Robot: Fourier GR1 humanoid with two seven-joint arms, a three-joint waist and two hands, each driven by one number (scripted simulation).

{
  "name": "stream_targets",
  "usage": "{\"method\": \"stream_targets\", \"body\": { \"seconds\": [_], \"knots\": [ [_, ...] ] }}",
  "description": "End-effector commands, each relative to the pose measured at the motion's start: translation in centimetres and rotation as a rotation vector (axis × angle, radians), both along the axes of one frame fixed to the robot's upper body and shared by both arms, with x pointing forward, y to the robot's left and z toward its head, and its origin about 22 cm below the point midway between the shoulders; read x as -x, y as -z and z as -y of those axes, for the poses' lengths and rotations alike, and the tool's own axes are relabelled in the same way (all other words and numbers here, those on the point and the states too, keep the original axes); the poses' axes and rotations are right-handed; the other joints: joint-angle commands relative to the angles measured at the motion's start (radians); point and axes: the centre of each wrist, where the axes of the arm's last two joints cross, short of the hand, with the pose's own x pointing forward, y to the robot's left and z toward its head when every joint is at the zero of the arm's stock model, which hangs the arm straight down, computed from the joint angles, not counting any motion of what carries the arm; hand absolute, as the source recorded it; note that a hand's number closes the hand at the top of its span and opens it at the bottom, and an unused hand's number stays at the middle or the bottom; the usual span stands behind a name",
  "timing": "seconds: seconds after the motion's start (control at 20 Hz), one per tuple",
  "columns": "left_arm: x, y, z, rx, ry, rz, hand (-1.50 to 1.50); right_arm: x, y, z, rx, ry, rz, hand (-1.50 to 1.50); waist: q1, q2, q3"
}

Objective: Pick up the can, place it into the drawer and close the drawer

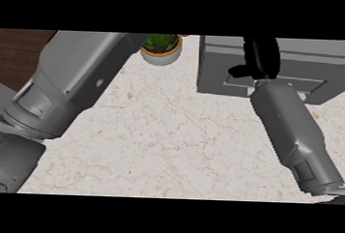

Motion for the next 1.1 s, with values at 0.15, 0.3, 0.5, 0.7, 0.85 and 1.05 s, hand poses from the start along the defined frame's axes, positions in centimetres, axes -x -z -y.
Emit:
{"method": "stream_targets", "body": {
  "seconds": [0.15, 0.3, 0.5, 0.7, 0.85, 1.05],
  "knots": [
    [0.4, -0.6, -1.6, -0.005, 0.010, 0.002, -1.50, -2.2, -2.3, -0.4, 0.016, 0.036, 0.069, -1.50, 0.023, 0.007, 0.000],
    [0.7, 0.6, -2.3, -0.007, 0.024, -0.005, -1.50, -3.1, -4.5, -0.1, 0.019, 0.040, 0.070, -1.50, 0.042, 0.005, 0.000],
    [0.7, 0.1, -4.5, -0.003, 0.037, -0.011, -1.50, -3.4, -5.1, -1.2, -0.002, 0.012, 0.071, -1.50, 0.050, 0.010, 0.000],
    [1.3, 1.7, -3.5, -0.005, 0.021, -0.017, -1.50, -3.9, -6.7, -1.8, -0.074, -0.024, 0.076, -1.50, 0.031, 0.011, 0.001],
    [1.3, 2.9, -6.0, -0.016, 0.016, -0.011, -1.50, -3.8, -7.0, -2.5, -0.155, -0.079, 0.105, -1.50, 0.041, 0.011, 0.001],
    [1.9, 0.5, -6.2, -0.019, 0.024, 0.015, -1.50, -3.8, -6.4, -2.0, -0.177, -0.076, 0.109, -1.50, 0.046, 0.010, 0.002]
  ]
}}
